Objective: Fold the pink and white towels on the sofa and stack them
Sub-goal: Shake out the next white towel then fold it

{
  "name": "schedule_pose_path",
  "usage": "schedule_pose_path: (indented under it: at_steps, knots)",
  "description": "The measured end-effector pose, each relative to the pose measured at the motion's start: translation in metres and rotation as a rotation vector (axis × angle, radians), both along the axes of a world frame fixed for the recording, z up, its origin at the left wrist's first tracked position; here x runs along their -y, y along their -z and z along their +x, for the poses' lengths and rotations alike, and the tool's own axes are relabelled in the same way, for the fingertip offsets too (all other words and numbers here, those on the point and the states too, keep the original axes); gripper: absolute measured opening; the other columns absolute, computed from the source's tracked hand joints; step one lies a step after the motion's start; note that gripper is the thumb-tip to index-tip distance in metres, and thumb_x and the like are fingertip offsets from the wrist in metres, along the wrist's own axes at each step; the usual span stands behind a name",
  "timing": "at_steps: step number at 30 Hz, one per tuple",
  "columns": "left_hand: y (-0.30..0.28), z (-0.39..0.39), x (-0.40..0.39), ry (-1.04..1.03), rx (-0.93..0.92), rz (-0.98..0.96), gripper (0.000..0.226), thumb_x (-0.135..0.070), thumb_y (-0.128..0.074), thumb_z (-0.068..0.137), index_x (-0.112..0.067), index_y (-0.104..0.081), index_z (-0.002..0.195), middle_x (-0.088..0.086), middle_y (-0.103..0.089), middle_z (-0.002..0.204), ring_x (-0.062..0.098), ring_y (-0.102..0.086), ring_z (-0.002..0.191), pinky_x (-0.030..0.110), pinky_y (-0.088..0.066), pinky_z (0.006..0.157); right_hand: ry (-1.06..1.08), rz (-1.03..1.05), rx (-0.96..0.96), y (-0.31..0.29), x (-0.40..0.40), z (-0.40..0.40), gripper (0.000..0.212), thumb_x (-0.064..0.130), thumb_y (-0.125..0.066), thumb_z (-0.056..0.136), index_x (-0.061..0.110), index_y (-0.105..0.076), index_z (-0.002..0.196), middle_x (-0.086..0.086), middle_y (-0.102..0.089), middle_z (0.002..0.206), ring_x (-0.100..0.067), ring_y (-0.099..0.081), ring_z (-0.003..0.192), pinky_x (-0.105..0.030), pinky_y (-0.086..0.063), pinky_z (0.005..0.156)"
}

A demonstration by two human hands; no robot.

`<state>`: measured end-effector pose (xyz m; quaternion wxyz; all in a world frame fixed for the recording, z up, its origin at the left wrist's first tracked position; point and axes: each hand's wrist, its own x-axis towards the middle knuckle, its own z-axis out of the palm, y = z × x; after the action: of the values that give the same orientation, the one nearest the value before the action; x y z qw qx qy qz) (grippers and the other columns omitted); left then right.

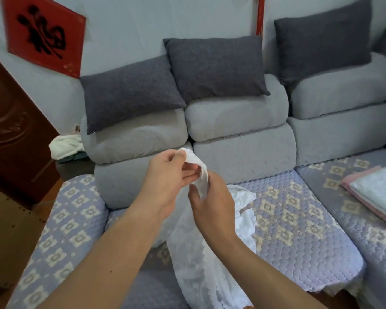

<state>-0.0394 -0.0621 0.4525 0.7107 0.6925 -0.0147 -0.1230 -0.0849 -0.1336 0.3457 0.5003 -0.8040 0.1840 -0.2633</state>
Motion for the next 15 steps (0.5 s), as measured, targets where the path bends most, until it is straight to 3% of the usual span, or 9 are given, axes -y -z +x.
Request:
schedule_pose_path:
  at_steps: [2, 5, 7, 11, 15]
  knots:
    - [-0.002, -0.002, -0.001, -0.014, -0.004, -0.032, 0.027, -0.012, -0.047, 0.105, -0.003, -0.065, 0.086, 0.001, -0.068, 0.061, 0.023, -0.073, 0.076, 0.037, -0.063, 0.081, 0.023, -0.007, 0.012, -0.003, 0.005, 0.002, 0.003, 0.027, -0.055, 0.096, 0.027, -0.058, 0.097, 0.014, -0.06, 0.087, -0.005, -0.058, 0.079, -0.025, -0.047, 0.07]
    - [-0.006, -0.001, -0.003, -0.051, -0.002, -0.083, 0.026, -0.013, -0.048, 0.105, 0.002, -0.066, 0.093, 0.004, -0.068, 0.064, 0.027, -0.075, 0.08, 0.038, -0.063, 0.08, 0.07, -0.022, 0.022, 0.001, 0.013, 0.002, 0.018, 0.012, -0.05, 0.094, 0.018, -0.057, 0.079, 0.005, -0.058, 0.071, -0.015, -0.055, 0.067, -0.037, -0.047, 0.062]
    - [-0.008, 0.0, -0.004, -0.06, 0.004, -0.109, 0.026, -0.014, -0.049, 0.105, 0.002, -0.066, 0.093, 0.004, -0.069, 0.064, 0.027, -0.075, 0.08, 0.038, -0.063, 0.08, 0.087, -0.003, 0.047, 0.003, 0.016, 0.0, 0.019, 0.012, -0.05, 0.095, 0.018, -0.062, 0.082, 0.004, -0.061, 0.072, -0.016, -0.057, 0.068, -0.039, -0.049, 0.064]
    - [-0.009, 0.0, -0.003, -0.054, 0.02, -0.133, 0.026, -0.014, -0.049, 0.105, 0.0, -0.067, 0.092, 0.004, -0.068, 0.064, 0.026, -0.075, 0.079, 0.039, -0.063, 0.08, 0.076, 0.089, 0.128, 0.003, 0.019, -0.006, 0.023, 0.02, -0.053, 0.101, 0.023, -0.069, 0.085, 0.007, -0.061, 0.068, -0.011, -0.054, 0.063, -0.025, -0.043, 0.059]
    - [-0.005, 0.0, 0.0, -0.06, 0.087, -0.071, 0.026, -0.014, -0.047, 0.106, 0.003, -0.066, 0.099, 0.018, -0.07, 0.089, 0.032, -0.075, 0.086, 0.036, -0.063, 0.073, 0.055, 0.074, 0.107, 0.007, 0.029, -0.01, 0.02, 0.016, -0.055, 0.101, 0.023, -0.072, 0.092, 0.01, -0.056, 0.059, -0.008, -0.049, 0.057, -0.018, -0.036, 0.053]
